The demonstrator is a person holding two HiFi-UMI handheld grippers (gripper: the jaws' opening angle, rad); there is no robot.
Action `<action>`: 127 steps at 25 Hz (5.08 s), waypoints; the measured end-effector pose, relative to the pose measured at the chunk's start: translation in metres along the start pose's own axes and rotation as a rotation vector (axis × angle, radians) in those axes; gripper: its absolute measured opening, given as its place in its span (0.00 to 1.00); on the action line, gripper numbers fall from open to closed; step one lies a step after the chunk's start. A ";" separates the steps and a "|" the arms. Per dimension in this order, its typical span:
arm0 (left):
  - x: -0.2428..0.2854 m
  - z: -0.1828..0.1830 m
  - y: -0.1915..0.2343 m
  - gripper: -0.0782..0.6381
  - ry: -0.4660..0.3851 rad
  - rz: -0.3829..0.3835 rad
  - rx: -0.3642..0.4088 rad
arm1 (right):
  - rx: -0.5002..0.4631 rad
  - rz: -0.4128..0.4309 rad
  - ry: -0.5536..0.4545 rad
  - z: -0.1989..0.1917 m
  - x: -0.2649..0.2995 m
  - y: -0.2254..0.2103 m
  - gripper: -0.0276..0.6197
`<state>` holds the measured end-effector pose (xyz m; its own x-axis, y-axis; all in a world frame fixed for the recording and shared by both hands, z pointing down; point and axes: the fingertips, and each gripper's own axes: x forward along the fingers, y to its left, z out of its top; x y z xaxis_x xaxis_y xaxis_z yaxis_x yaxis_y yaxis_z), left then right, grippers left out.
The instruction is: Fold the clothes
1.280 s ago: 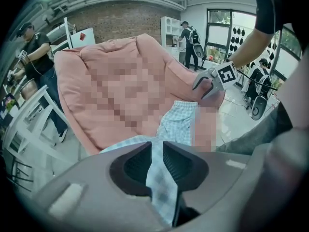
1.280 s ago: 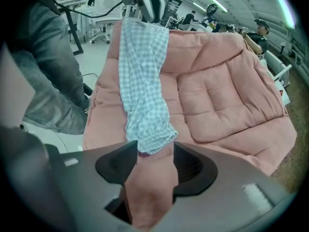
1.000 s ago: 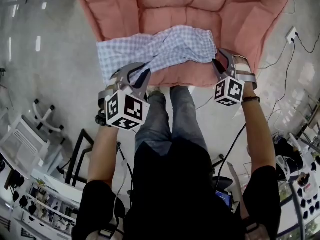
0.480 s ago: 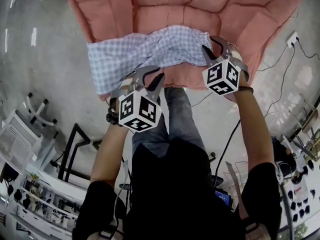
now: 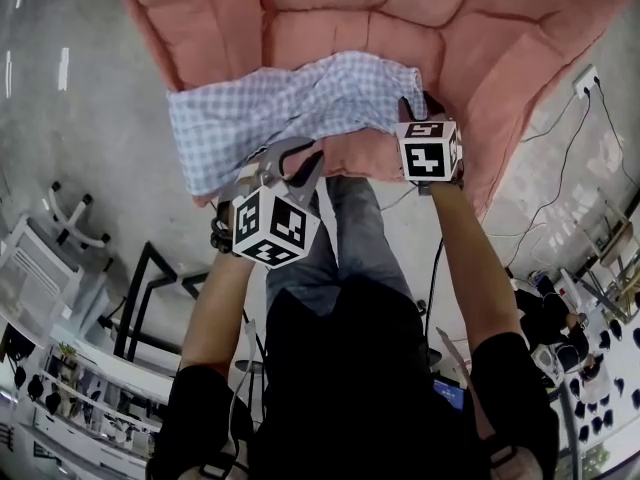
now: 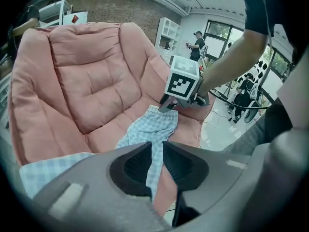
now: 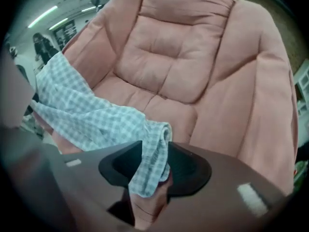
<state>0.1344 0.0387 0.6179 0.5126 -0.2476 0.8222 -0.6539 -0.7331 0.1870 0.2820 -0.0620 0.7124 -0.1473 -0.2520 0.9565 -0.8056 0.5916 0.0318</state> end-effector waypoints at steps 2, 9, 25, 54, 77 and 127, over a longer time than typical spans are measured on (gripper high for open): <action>-0.001 -0.002 0.000 0.22 -0.001 -0.011 -0.001 | 0.056 -0.008 0.003 -0.008 0.004 -0.003 0.32; 0.003 -0.009 -0.004 0.22 0.019 -0.048 0.001 | 0.028 -0.027 0.049 -0.021 0.023 -0.003 0.42; 0.026 -0.012 0.001 0.22 0.045 -0.091 -0.004 | 0.145 -0.027 0.173 -0.045 0.053 -0.028 0.41; -0.019 -0.013 0.009 0.22 0.002 -0.094 0.055 | 0.145 -0.068 -0.008 -0.025 -0.041 -0.012 0.16; -0.041 0.076 -0.071 0.24 0.028 -0.060 0.107 | 0.546 0.294 -0.133 -0.031 -0.192 -0.137 0.16; -0.320 -0.077 0.032 0.25 0.022 0.320 -0.134 | 0.354 0.683 -0.244 0.199 -0.347 0.230 0.15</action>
<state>-0.0931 0.1435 0.4026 0.2586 -0.4366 0.8617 -0.8476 -0.5305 -0.0144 0.0334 0.0096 0.3304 -0.7615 -0.1068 0.6394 -0.6199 0.4083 -0.6701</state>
